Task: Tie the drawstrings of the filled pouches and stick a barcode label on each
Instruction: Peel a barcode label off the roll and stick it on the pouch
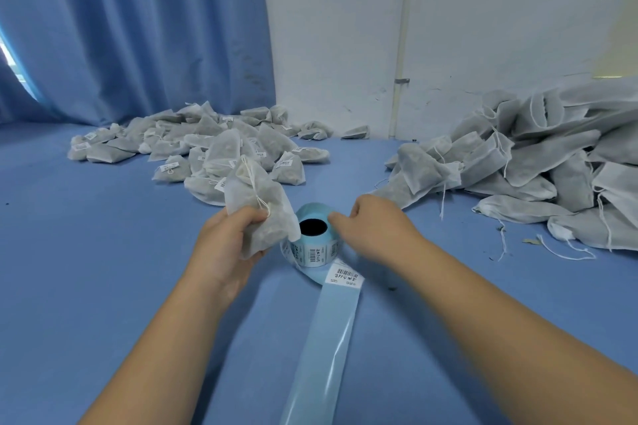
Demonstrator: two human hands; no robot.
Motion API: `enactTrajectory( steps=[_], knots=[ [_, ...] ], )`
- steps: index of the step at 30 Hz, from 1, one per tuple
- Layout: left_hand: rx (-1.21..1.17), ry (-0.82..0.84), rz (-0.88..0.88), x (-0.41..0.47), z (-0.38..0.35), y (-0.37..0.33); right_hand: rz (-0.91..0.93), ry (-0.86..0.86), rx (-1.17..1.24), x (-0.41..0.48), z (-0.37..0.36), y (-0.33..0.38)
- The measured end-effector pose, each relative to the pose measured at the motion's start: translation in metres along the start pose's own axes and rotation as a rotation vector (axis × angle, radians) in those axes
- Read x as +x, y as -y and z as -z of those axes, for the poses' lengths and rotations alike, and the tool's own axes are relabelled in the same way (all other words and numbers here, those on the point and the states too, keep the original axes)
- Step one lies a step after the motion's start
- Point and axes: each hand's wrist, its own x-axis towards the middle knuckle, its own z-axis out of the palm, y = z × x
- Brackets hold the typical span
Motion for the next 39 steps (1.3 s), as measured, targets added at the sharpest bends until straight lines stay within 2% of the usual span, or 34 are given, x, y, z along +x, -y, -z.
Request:
enactTrajectory(
  steps=[2,6,9,17,20,24,27,30,33,36,37,39],
  knots=[
    [-0.001,-0.017,-0.008,0.000,0.001,-0.001,0.079,-0.032,-0.022,-0.027,0.002,0.008],
    [0.003,-0.027,-0.023,-0.001,-0.003,-0.001,0.222,0.116,-0.258,-0.068,0.000,0.025],
    [0.014,-0.011,-0.019,-0.004,-0.009,0.000,0.163,0.202,-0.347,-0.071,0.004,0.023],
    [0.021,0.032,-0.022,-0.012,-0.015,0.002,0.036,0.362,-0.214,-0.064,0.027,-0.004],
    [0.007,0.025,-0.026,-0.013,-0.011,-0.002,-0.044,0.406,0.019,-0.058,0.030,-0.019],
    [-0.093,0.001,0.017,-0.017,-0.006,-0.007,-0.158,0.680,0.737,-0.057,0.034,-0.032],
    [-0.246,0.041,0.103,-0.023,-0.007,-0.006,-0.161,0.805,0.919,-0.056,0.022,-0.035],
    [-0.323,0.187,0.193,-0.028,-0.011,-0.001,-0.164,0.762,0.941,-0.059,0.006,-0.031],
    [-0.257,0.314,0.233,-0.031,-0.013,0.006,-0.077,0.640,0.802,-0.062,-0.001,-0.024],
    [-0.221,0.312,0.254,-0.030,-0.016,0.010,0.073,0.441,0.473,-0.063,-0.002,-0.017],
    [-0.224,0.300,0.253,-0.030,-0.018,0.011,0.105,0.403,0.419,-0.064,-0.002,-0.015],
    [-0.218,0.291,0.232,-0.031,-0.022,0.010,0.105,0.400,0.465,-0.064,-0.001,-0.011]
  ],
)
